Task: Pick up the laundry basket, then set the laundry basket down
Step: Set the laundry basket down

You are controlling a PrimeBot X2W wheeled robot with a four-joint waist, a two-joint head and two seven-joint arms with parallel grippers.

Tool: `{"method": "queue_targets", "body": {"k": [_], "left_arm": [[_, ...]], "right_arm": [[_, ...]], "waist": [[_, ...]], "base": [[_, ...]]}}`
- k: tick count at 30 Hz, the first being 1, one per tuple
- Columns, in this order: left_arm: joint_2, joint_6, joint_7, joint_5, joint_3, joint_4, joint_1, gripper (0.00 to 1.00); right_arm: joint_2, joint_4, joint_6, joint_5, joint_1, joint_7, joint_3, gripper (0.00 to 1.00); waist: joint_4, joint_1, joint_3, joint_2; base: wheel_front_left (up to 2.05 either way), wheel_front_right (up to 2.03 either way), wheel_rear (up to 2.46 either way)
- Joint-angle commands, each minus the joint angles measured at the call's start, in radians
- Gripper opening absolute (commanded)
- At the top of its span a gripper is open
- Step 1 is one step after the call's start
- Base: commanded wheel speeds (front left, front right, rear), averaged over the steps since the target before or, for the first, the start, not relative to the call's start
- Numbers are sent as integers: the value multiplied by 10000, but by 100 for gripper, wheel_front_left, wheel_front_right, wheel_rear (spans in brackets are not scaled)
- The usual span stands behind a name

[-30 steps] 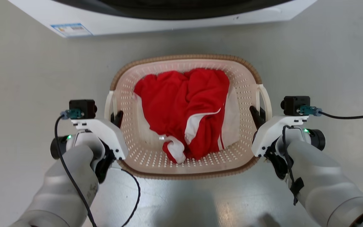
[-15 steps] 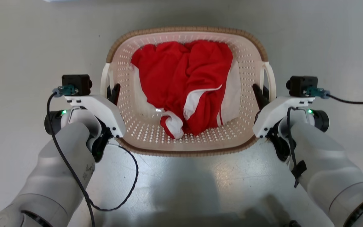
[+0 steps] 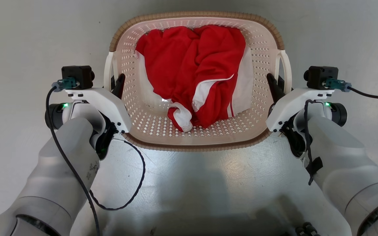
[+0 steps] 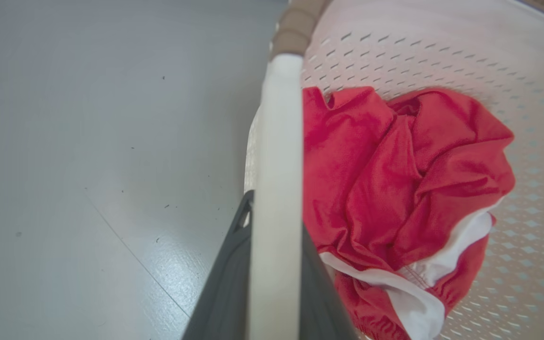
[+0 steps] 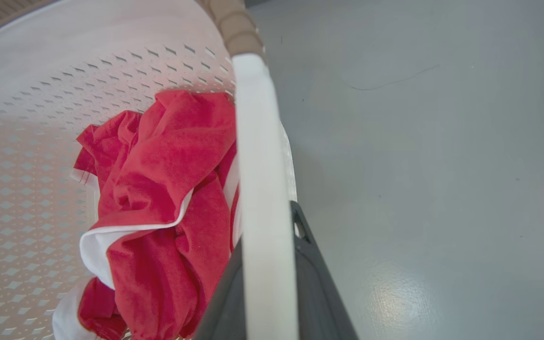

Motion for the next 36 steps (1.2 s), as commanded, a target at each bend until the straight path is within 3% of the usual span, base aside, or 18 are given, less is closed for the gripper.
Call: {"method": "queue_targets", "body": {"k": [1,3,7,8,9,10,11,25,36], "left_arm": [[261,-69,-146,77,317,-82,31,0],[215,-69,-146,140,394,-51,58,0],[135,-69,-146,227,457,-13,62,0],[107,-69,-146,226,452,2,74,0],[81,-69,-146,211,447,12,87,42],[56,-69,-146,184,437,38,104,80],[38,-69,-146,161,414,64,113,100],[85,-69,-147,31,313,234,234,100],[321,-69,-147,325,701,-42,906,100]], "right_arm": [[38,10,67,-123,457,-136,-34,5],[48,55,67,-226,445,-136,-125,10],[105,125,67,-396,402,-136,-306,12],[127,143,67,-428,409,-136,-339,18],[153,171,67,-445,429,-137,-362,30],[176,195,67,-463,434,-137,-379,69],[195,215,67,-479,430,-137,-406,100],[319,319,67,-704,599,-137,-717,100],[146,-148,67,-1033,1287,-137,-1291,100]], "waist": [[5,0,25,0],[5,0,59,0],[7,0,147,0],[8,0,158,0],[12,0,164,0],[8,0,170,0],[5,0,172,0],[-86,0,-266,0],[-297,0,-2020,0]], "base": [[0,0,0],[0,0,0],[0,0,0],[0,0,0],[0,0,0],[0,0,0],[0,0,0],[0,0,0],[0,0,0]]}}
